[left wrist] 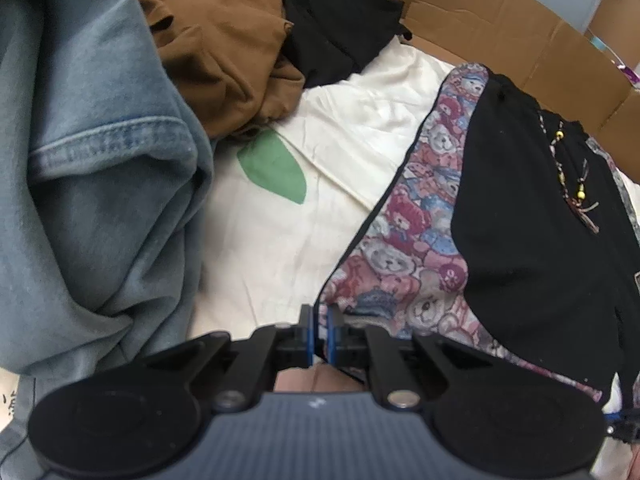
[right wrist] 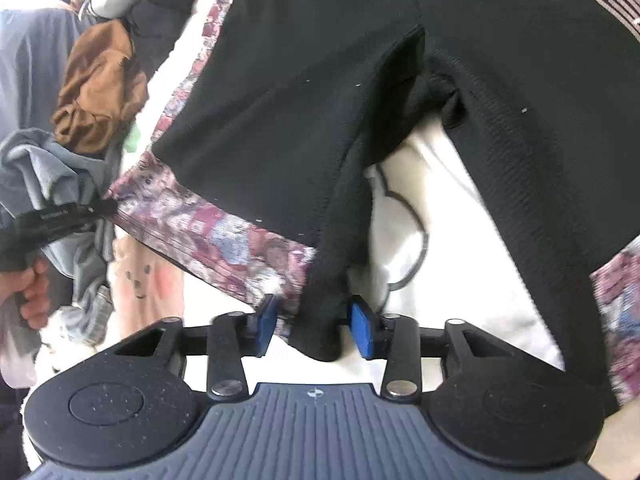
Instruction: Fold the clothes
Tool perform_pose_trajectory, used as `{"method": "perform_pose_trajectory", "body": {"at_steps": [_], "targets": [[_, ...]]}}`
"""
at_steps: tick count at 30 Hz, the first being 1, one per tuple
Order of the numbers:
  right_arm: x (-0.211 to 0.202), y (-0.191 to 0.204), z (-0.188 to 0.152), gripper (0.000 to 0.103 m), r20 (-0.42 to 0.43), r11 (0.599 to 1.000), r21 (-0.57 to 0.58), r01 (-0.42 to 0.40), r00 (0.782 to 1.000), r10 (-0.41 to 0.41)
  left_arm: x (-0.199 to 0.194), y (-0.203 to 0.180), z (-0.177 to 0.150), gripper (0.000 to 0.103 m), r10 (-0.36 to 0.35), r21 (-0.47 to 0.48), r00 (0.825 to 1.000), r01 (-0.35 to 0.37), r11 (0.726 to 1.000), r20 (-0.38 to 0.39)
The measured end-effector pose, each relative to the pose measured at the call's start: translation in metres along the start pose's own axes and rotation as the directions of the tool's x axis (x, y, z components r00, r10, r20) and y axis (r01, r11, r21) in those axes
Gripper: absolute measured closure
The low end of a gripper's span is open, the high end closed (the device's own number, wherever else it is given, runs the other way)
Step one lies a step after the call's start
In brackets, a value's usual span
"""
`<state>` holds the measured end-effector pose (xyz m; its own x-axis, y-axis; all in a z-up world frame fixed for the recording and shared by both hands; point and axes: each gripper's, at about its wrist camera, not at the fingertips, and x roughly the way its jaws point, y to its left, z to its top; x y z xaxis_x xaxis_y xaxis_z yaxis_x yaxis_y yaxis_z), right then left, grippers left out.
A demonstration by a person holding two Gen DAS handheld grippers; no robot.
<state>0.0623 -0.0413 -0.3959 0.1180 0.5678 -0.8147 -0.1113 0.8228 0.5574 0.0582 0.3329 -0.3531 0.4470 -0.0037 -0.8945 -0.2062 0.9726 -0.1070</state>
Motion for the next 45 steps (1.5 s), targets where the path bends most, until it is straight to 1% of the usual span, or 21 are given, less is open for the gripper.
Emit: {"method": "perform_pose_trajectory", "body": {"at_steps": [1,7,10,15,18,20,21,23,26,28,31,32,33,35,37,40,41,42,43,44,45], "targets": [[0.000,0.001,0.001,0.100,-0.007,1.000,0.005,0.001,1.000,-0.001,-0.004,-0.001,0.000,0.096,-0.004,0.003,1.000,0.004,1.000,0.001],[-0.023,0.003,0.008,0.101,-0.033,0.998,0.051,-0.033,0.999,0.035,-0.030,-0.009,0.006,0.096,-0.030,0.015,0.999,0.030,0.999,0.011],[-0.034,0.005,0.009,0.102,-0.056,0.997,0.056,-0.048,0.997,0.052,-0.044,-0.014,0.010,0.096,-0.038,0.017,0.999,0.038,0.999,0.021],[-0.044,-0.006,0.006,0.102,-0.088,0.983,0.137,-0.124,0.987,0.137,-0.055,-0.012,0.013,0.096,-0.054,-0.031,0.998,0.055,0.998,0.018],[-0.041,-0.011,0.005,0.102,-0.103,0.978,0.154,-0.143,0.982,0.160,-0.051,-0.009,0.012,0.097,-0.050,-0.041,0.999,0.050,0.998,0.006],[-0.036,-0.014,0.003,0.102,-0.112,0.978,0.153,-0.138,0.981,0.156,-0.045,-0.003,0.011,0.097,-0.055,-0.066,0.998,0.054,0.996,-0.008],[-0.032,-0.015,0.002,0.102,-0.115,0.980,0.155,-0.127,0.983,0.145,-0.040,-0.001,0.011,0.097,-0.045,-0.063,0.999,0.044,0.997,-0.014],[-0.021,-0.017,0.001,0.102,-0.118,0.983,0.160,-0.089,0.987,0.108,-0.029,0.000,0.008,0.097,-0.025,-0.046,0.999,0.023,0.999,-0.025],[-0.008,-0.016,-0.003,0.102,-0.108,0.989,0.146,-0.019,0.994,0.035,-0.011,0.000,0.003,0.097,-0.034,-0.039,0.999,0.032,0.999,-0.034],[-0.005,-0.014,-0.005,0.101,-0.090,0.990,0.138,0.002,0.996,0.010,0.001,0.000,0.000,0.096,-0.040,-0.035,0.998,0.039,0.999,-0.039],[-0.006,-0.011,-0.007,0.093,-0.050,0.994,0.107,0.026,0.999,-0.020,0.010,0.004,-0.001,0.096,-0.052,-0.045,0.998,0.050,0.998,-0.034],[-0.005,-0.010,-0.008,0.082,-0.042,0.994,0.107,0.018,0.999,-0.013,0.013,0.006,-0.002,0.096,-0.053,-0.056,0.998,0.050,0.997,-0.037],[-0.004,-0.011,-0.009,0.062,-0.038,0.993,0.116,-0.001,0.999,0.005,0.015,0.009,-0.003,0.096,-0.053,-0.065,0.998,0.050,0.997,-0.041],[-0.001,-0.012,-0.010,0.052,-0.032,0.991,0.129,-0.034,0.999,0.039,0.017,0.011,-0.003,0.096,-0.051,-0.066,0.998,0.047,0.997,-0.047],[0.003,-0.011,-0.011,0.051,-0.028,0.989,0.141,-0.043,0.998,0.047,0.017,0.011,-0.006,0.096,-0.051,-0.063,0.998,0.048,0.997,-0.049],[0.009,-0.017,-0.011,0.051,-0.014,0.982,0.181,-0.054,0.998,0.058,0.015,0.011,-0.008,0.096,-0.049,-0.058,0.997,0.046,0.997,-0.051],[0.010,-0.020,-0.012,0.053,-0.007,0.979,0.194,-0.066,0.998,0.069,0.015,0.011,-0.008,0.096,-0.049,-0.055,0.997,0.046,0.997,-0.053],[0.011,-0.022,-0.013,0.072,-0.008,0.977,0.200,-0.075,0.997,0.078,0.013,0.010,-0.009,0.096,-0.049,-0.049,0.997,0.047,0.998,-0.056],[0.012,-0.023,-0.013,0.088,-0.016,0.976,0.204,-0.076,0.997,0.081,0.012,0.010,-0.010,0.096,-0.047,-0.037,0.997,0.045,0.998,-0.062],[0.013,-0.025,-0.014,0.100,-0.023,0.974,0.211,-0.084,0.996,0.090,0.011,0.009,-0.010,0.096,-0.044,-0.025,0.997,0.043,0.999,-0.068],[0.013,-0.028,-0.015,0.100,-0.029,0.971,0.219,-0.096,0.994,0.105,0.008,0.009,-0.010,0.096,-0.042,-0.019,0.997,0.041,0.999,-0.069]]}}
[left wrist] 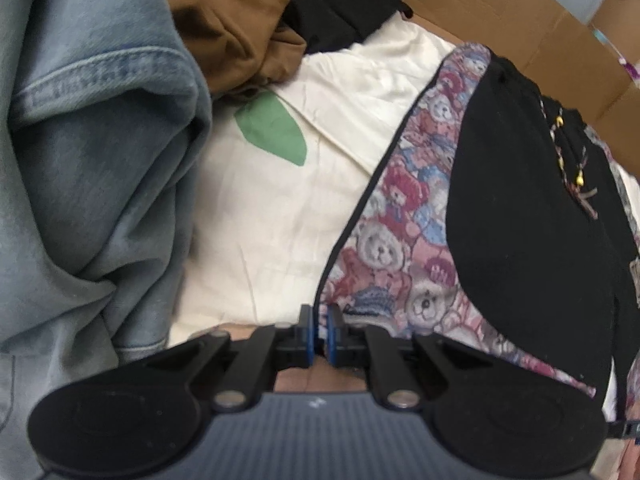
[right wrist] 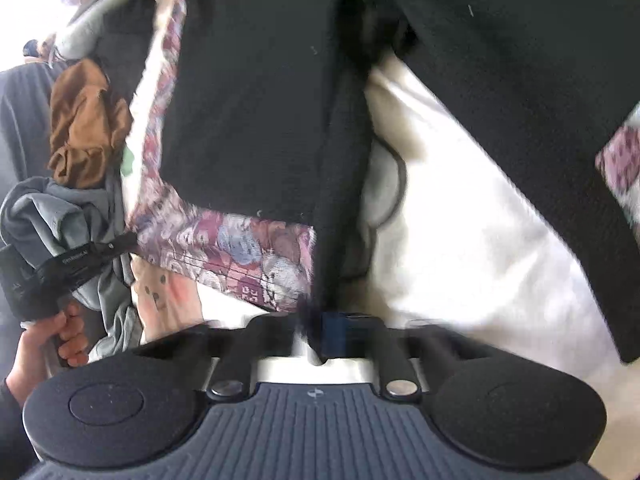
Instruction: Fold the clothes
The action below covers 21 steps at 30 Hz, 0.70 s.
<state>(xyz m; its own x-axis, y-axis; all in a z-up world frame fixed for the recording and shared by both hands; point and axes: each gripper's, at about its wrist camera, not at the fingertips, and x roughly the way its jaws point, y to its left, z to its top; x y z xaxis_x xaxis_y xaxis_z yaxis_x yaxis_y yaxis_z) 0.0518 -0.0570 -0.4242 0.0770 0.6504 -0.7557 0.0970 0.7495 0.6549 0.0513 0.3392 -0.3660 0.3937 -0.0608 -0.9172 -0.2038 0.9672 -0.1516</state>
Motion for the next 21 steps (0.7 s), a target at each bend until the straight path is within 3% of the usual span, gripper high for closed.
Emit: {"method": "perform_pose_trajectory", "body": {"at_steps": [7,15,19,21], "targets": [[-0.002,0.005,0.001,0.101,-0.058,0.997,-0.055,-0.056,0.997,0.053,-0.019,0.008,-0.003,0.097,0.008,-0.029,1.000,-0.008,1.000,0.016],[0.011,0.011,0.000,0.099,-0.068,0.999,-0.045,0.012,0.998,-0.015,0.008,0.006,-0.003,0.096,0.080,-0.019,0.996,-0.081,0.997,-0.034],[0.004,0.021,0.002,0.091,-0.036,0.993,-0.099,0.061,0.997,-0.065,0.014,0.000,0.003,0.089,0.123,0.000,0.991,-0.123,0.992,-0.055],[-0.005,0.024,0.003,0.076,-0.015,0.990,-0.115,0.084,0.996,-0.086,0.009,-0.001,0.005,0.089,0.120,-0.009,0.992,-0.120,0.993,-0.044]]}}
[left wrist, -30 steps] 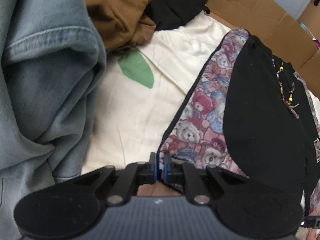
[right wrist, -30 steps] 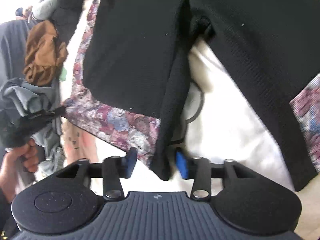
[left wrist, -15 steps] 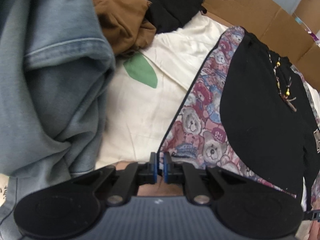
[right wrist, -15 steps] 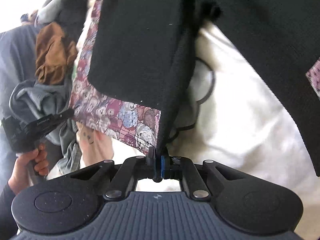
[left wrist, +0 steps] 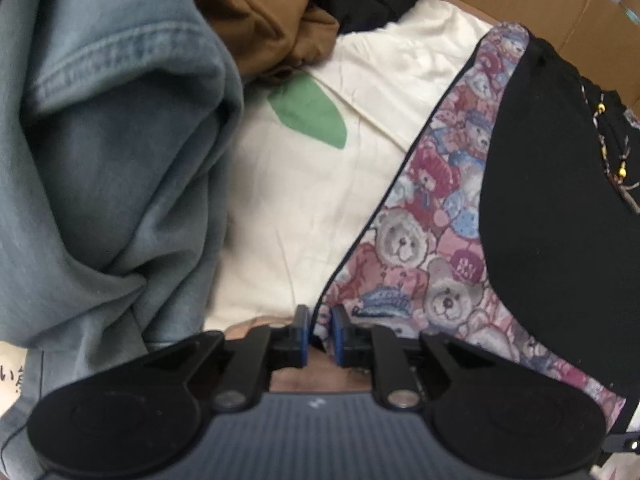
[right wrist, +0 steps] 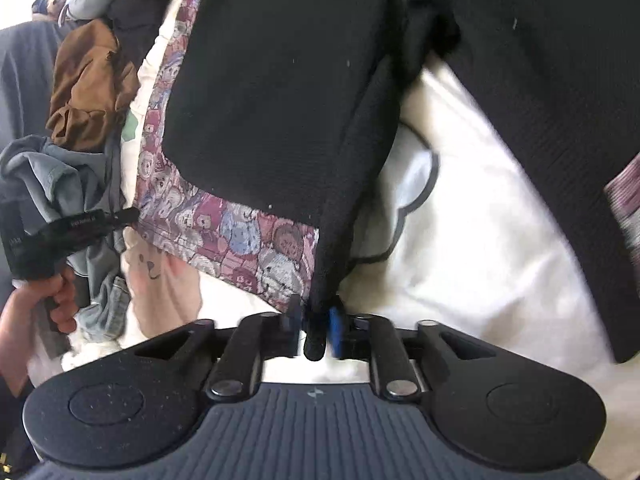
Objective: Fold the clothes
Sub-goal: 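Open both grippers and pull back from the shorts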
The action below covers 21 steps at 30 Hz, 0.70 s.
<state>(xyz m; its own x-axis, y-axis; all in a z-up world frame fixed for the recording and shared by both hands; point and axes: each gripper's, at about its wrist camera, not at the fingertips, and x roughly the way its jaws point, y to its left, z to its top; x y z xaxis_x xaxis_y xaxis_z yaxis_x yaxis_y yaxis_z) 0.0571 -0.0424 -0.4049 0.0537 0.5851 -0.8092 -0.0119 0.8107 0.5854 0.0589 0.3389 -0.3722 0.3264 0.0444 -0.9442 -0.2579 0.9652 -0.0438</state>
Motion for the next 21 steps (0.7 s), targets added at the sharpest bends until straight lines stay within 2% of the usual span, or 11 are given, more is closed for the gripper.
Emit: {"method": "perform_pose_trajectory", "body": {"at_steps": [6,10,17,18,20,21], "targets": [[-0.036,0.000,0.016,0.072,0.069,0.999,0.006,0.043,0.997,-0.044,-0.036,0.003,0.010,0.088,-0.016,-0.020,1.000,0.016,1.000,-0.008],[-0.067,0.005,0.036,0.071,0.106,0.997,-0.019,0.078,0.991,-0.076,-0.079,-0.003,0.022,0.067,-0.032,0.008,0.999,0.032,0.999,0.008],[-0.141,0.030,0.060,0.070,0.198,0.990,-0.087,0.111,0.976,-0.092,-0.163,-0.014,0.044,0.066,-0.031,0.016,0.998,0.030,0.999,0.057],[-0.152,0.035,0.062,0.068,0.205,0.986,-0.110,0.124,0.974,-0.099,-0.176,-0.016,0.047,0.065,-0.029,0.019,0.998,0.028,0.999,0.059],[-0.174,0.043,0.066,0.063,0.211,0.978,-0.139,0.156,0.969,-0.124,-0.204,-0.023,0.049,0.056,-0.027,0.037,0.998,0.025,0.999,0.065],[-0.186,0.045,0.067,0.063,0.216,0.976,-0.141,0.165,0.967,-0.132,-0.219,-0.027,0.049,0.047,-0.027,0.049,0.997,0.023,0.999,0.075]]}}
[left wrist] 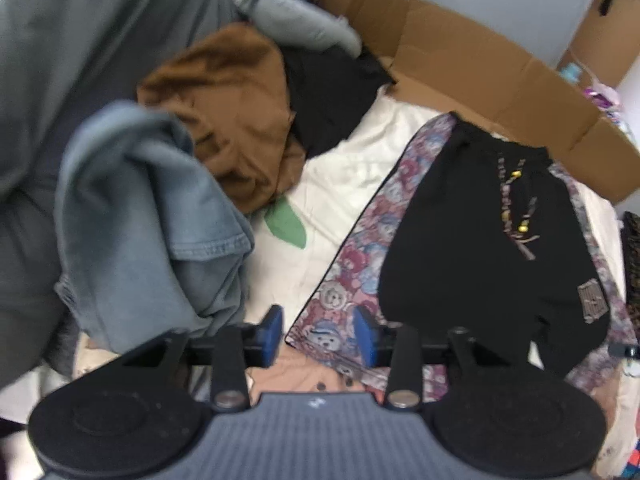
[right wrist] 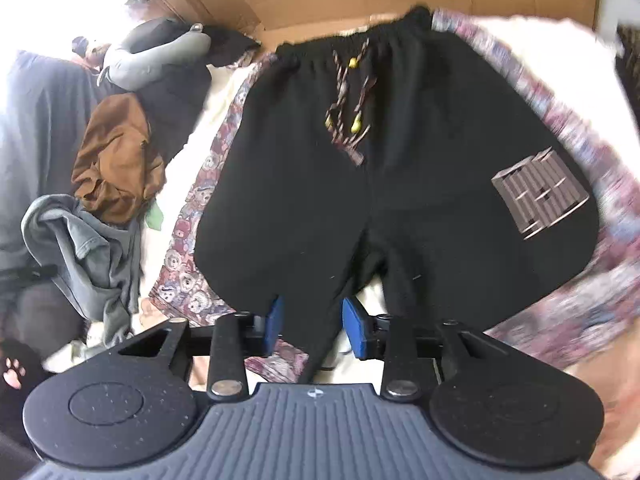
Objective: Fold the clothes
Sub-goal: 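Open both grippers and pull back from the shorts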
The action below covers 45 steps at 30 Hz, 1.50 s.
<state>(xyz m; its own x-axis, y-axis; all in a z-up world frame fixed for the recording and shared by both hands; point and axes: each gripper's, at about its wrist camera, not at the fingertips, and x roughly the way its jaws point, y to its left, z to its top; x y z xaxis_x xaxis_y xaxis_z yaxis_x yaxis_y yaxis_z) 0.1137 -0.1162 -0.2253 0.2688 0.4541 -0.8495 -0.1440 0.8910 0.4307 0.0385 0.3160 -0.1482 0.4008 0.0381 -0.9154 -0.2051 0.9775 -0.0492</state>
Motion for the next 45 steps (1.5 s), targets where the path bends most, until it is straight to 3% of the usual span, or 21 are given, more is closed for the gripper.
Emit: {"method": "perform_pose_trajectory", "body": {"at_steps": [1,3,7,9,12,18,22,28,35,45], "targets": [[-0.012,-0.001,0.004,0.063,0.004,1.000,0.000,0.003,1.000,-0.003,-0.015,-0.004,0.001,0.039,0.000,0.012,1.000,0.000,1.000,0.010],[-0.038,-0.001,0.011,0.061,0.017,1.000,-0.008,0.007,1.000,-0.007,-0.040,-0.012,0.003,0.036,-0.008,0.032,1.000,0.007,0.999,0.021],[-0.092,-0.003,0.018,0.060,0.066,0.999,-0.023,0.030,0.997,-0.028,-0.079,-0.028,0.007,0.036,-0.003,0.071,1.000,0.001,0.997,0.019],[-0.117,-0.005,0.020,0.054,0.100,0.999,-0.002,0.043,0.994,-0.042,-0.098,-0.036,0.009,0.035,0.010,0.083,0.999,-0.013,0.996,0.032],[-0.148,-0.010,0.018,0.049,0.141,0.999,0.013,0.037,0.989,-0.039,-0.123,-0.045,0.009,0.018,-0.019,0.071,0.997,0.015,0.997,0.069],[-0.193,-0.019,0.016,0.048,0.254,0.997,0.037,0.071,0.964,-0.078,-0.143,-0.062,0.016,0.018,-0.036,0.086,0.992,0.026,0.996,0.123],[-0.210,-0.035,0.019,0.048,0.275,0.994,0.087,0.067,0.957,-0.088,-0.143,-0.065,0.026,0.018,-0.053,0.051,0.990,0.047,0.998,0.134],[-0.211,-0.048,0.034,0.048,0.252,0.985,0.114,0.127,0.956,-0.152,-0.132,-0.076,0.048,0.018,-0.043,0.025,0.985,0.039,0.999,0.167],[-0.209,-0.056,0.071,0.048,0.284,0.979,0.051,0.195,0.937,-0.201,-0.097,-0.108,0.077,0.018,-0.038,0.089,0.989,0.025,0.996,0.146],[-0.178,-0.093,0.106,0.048,0.263,0.971,0.030,0.238,0.935,-0.238,-0.031,-0.152,0.106,0.018,-0.086,0.117,0.988,0.071,0.991,0.131]]}}
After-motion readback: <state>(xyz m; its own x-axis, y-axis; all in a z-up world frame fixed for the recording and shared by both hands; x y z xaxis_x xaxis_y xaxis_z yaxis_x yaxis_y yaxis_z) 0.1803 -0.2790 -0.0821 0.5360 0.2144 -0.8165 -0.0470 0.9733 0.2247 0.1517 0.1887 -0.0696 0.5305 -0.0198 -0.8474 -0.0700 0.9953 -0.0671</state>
